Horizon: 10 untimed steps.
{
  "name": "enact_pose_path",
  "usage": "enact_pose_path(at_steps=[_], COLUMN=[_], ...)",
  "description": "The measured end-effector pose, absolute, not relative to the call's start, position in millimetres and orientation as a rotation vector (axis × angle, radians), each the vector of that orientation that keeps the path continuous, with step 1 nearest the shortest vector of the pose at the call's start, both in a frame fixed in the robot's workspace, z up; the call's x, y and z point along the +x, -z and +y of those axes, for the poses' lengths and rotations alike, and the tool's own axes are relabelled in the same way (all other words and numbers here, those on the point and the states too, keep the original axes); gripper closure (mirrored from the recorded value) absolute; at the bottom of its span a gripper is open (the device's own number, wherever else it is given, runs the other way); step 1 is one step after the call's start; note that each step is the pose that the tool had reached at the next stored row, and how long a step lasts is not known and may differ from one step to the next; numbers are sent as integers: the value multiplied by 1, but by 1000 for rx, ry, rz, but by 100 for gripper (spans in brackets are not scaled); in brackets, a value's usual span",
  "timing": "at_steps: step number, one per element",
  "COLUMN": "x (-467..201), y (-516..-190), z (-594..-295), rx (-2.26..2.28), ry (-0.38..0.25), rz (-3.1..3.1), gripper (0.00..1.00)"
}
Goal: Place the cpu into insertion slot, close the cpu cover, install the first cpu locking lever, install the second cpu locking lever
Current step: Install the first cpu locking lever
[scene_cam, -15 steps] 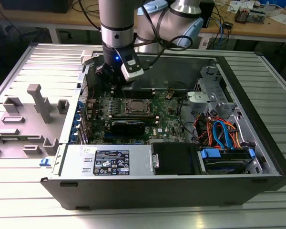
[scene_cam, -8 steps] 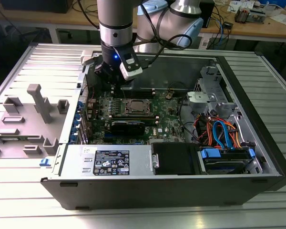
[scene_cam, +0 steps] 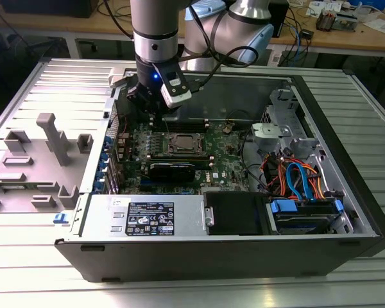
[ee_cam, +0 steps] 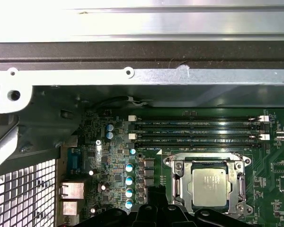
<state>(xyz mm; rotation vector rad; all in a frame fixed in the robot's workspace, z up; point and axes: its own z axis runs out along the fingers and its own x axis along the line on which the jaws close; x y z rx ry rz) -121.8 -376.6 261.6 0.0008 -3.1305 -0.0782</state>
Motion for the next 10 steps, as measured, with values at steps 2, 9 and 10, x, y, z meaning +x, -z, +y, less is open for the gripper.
enact_pose_path(at_steps=[2,9,10], x=[-122,-122,-122], y=[-262,-262,-262], z=[-377,-376,-376], rx=[1,1,0], ry=[78,78,78], rz=[-3130,-3130,-3130], gripper=[89,89,89])
